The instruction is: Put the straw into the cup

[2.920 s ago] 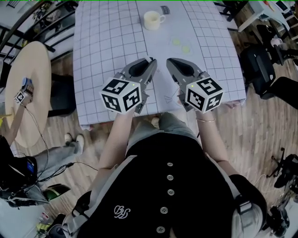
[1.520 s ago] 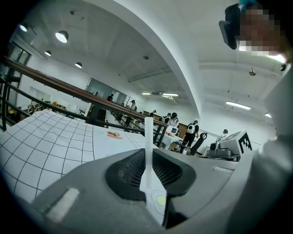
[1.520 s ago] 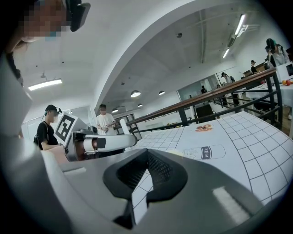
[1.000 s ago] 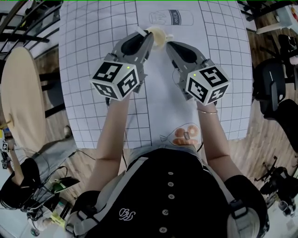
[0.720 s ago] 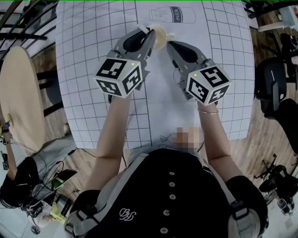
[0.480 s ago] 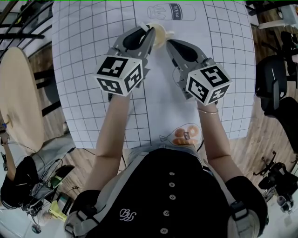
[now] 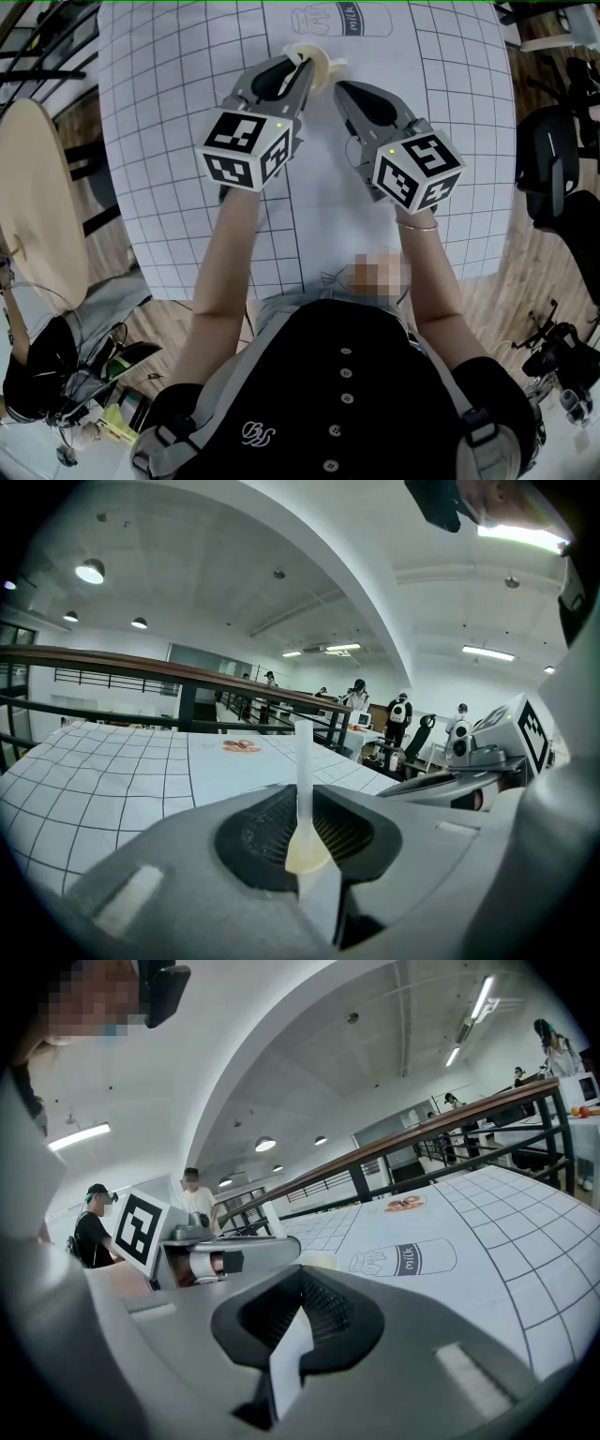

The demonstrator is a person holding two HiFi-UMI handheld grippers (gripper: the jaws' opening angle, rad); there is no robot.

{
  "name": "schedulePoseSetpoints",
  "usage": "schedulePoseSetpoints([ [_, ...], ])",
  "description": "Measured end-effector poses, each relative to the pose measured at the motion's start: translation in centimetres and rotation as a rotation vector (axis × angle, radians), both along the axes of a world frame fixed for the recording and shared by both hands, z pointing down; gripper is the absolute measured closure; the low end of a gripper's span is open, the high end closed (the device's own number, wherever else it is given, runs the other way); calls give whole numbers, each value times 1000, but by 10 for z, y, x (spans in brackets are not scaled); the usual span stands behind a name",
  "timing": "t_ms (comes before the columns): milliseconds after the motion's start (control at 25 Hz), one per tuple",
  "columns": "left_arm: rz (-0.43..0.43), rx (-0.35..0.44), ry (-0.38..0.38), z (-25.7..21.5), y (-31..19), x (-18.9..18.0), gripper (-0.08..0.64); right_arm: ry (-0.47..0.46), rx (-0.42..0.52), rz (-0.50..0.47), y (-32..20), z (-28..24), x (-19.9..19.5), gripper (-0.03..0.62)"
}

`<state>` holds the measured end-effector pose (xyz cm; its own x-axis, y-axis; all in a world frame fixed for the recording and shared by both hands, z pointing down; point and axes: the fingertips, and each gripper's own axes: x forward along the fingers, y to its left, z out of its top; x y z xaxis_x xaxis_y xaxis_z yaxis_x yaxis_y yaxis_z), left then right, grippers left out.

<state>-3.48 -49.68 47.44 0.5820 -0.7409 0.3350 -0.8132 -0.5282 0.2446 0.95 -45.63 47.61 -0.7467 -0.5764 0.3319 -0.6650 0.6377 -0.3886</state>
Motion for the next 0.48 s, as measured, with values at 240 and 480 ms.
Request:
schedulePoseSetpoints([
  [240,6,-38,-29,13,2,3,511,1,-14,0,6,5,0,592],
  [480,2,-74,-48,24,5,5,488,7,-16,11,8,6,5,592],
])
